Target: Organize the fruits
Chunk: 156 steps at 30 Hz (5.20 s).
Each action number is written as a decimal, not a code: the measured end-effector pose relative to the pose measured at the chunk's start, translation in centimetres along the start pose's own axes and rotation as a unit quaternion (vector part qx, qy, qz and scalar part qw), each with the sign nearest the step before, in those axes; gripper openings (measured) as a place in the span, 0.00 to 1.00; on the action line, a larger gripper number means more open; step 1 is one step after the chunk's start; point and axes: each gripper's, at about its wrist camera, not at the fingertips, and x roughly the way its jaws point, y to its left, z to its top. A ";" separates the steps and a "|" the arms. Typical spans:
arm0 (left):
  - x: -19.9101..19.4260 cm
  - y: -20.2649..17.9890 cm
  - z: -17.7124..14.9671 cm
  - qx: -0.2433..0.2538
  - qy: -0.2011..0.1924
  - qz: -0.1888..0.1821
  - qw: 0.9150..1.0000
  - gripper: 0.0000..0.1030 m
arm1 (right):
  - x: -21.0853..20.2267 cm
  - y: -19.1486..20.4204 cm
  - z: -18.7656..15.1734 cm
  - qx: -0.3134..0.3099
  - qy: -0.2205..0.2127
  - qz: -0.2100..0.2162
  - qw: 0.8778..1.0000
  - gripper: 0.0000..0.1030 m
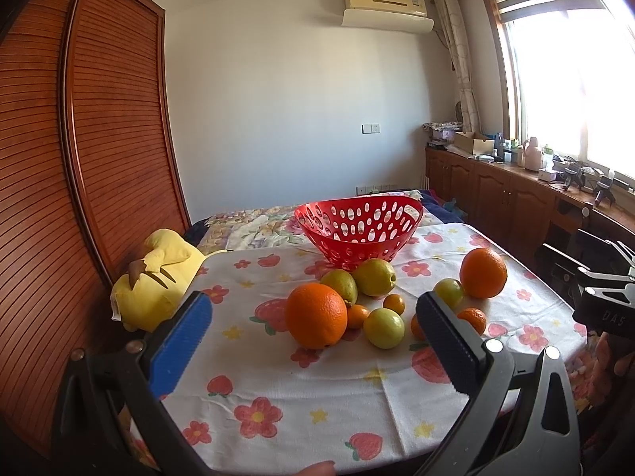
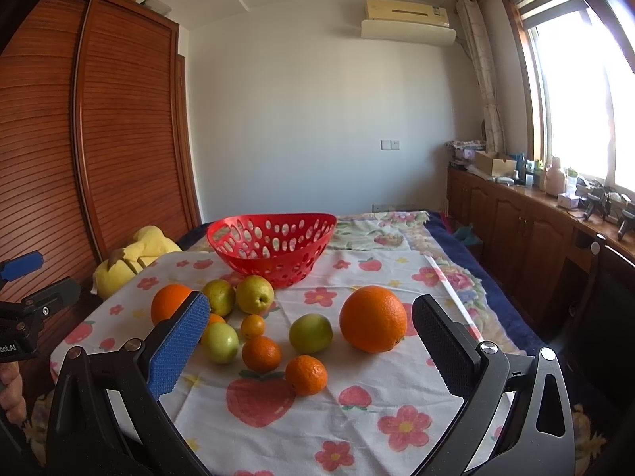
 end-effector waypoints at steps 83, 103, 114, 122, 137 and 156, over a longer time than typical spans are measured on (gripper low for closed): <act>10.8 2.2 -5.0 -0.014 0.112 -0.043 0.993 1.00 | 11.3 -0.6 -6.8 -0.053 0.176 0.068 0.981 0.59; 15.9 3.3 -3.6 -0.039 0.154 -0.085 0.984 0.93 | 12.9 -0.7 -8.0 -0.055 0.185 0.080 0.978 0.43; 19.6 2.4 -2.4 -0.035 0.182 -0.084 0.979 0.92 | 12.9 -0.5 -8.0 -0.065 0.179 0.071 0.979 0.43; 21.2 3.0 -2.7 -0.042 0.199 -0.095 0.974 0.92 | 12.8 -0.4 -8.0 -0.063 0.178 0.071 0.979 0.43; 21.2 3.6 -3.5 -0.060 0.207 -0.127 0.968 0.79 | 12.9 -0.5 -8.0 -0.056 0.177 0.071 0.980 0.43; 16.7 4.4 -2.0 -0.056 0.150 -0.135 0.978 0.78 | 12.0 -1.2 -7.3 -0.043 0.167 0.078 0.982 0.42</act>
